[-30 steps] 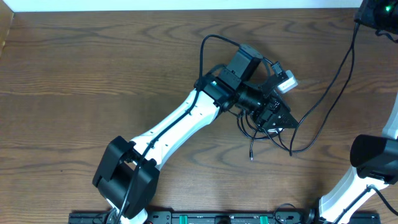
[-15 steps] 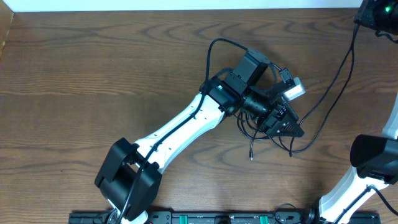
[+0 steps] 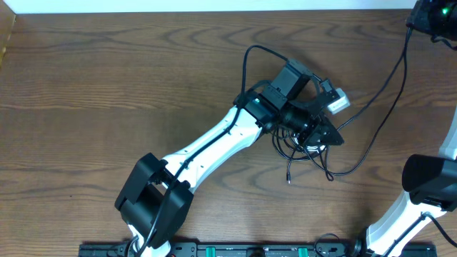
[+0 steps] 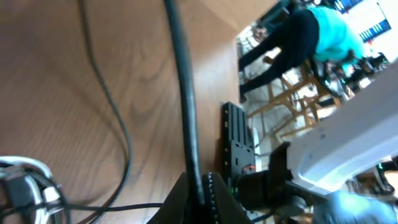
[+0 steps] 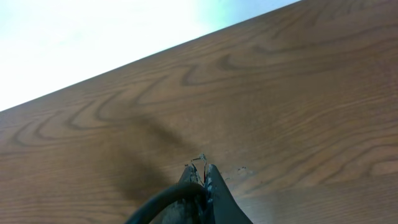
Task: Untangle cables
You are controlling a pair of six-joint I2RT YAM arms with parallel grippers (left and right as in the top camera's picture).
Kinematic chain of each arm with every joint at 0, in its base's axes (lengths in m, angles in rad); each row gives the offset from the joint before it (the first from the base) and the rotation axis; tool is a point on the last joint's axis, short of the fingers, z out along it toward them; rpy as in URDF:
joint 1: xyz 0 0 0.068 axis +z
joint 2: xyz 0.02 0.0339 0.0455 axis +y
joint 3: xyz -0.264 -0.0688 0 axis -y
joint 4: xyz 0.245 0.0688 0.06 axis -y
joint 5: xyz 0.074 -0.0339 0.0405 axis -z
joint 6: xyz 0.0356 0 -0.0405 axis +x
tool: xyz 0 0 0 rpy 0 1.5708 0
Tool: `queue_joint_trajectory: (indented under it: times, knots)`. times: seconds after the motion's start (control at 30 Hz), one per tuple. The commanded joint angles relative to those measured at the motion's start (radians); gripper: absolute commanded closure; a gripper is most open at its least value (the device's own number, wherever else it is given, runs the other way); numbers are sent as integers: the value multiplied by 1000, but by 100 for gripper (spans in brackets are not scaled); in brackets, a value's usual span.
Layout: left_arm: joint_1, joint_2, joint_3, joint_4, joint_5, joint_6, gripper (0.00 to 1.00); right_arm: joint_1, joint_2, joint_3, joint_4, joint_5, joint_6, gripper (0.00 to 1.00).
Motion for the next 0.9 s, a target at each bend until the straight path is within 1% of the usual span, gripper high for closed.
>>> queue_joint_trajectory:
  times: [0.0, 0.1, 0.23, 0.27, 0.4, 0.6, 0.63, 0.67, 0.7, 0.73, 0.8, 0.83, 0.87]
  knots:
    - [54, -6, 30, 9, -49, -114, 93, 2, -12, 6, -6, -9, -18, 99]
    - [117, -43, 74, 26, -49, -186, 93, 2, -12, 6, -11, -9, -18, 99]
    - [205, -122, 122, 110, -45, -292, 93, 6, -12, -3, -24, -10, -18, 98]
    - [238, -165, 129, 175, -45, -349, 93, 8, -12, -12, -27, -10, -18, 98]
    - [298, -253, 129, 329, -45, -496, 93, 10, -12, -50, -26, -10, -16, 95]
    - [370, -350, 129, 572, -45, -758, 93, 25, -12, -123, 0, -10, -14, 95]
    - [383, -359, 129, 614, -45, -803, 93, 29, -12, -134, 5, -11, -14, 91]
    - [393, -365, 129, 650, -45, -845, 93, 36, -12, -145, 10, -24, -21, 84]
    - [403, -370, 129, 680, -45, -883, 93, 42, -12, -151, 11, -52, -53, 71]
    - [415, -371, 129, 716, -46, -926, 93, 50, -12, -153, 6, -104, -106, 60]
    - [431, -371, 129, 764, -55, -962, 93, 66, -13, -153, -3, -200, -173, 45]
    - [438, -371, 129, 764, -77, -962, 93, 73, -16, -152, -6, -241, -195, 40]
    - [443, -371, 129, 764, -98, -962, 93, 80, -19, -152, -9, -278, -213, 39]
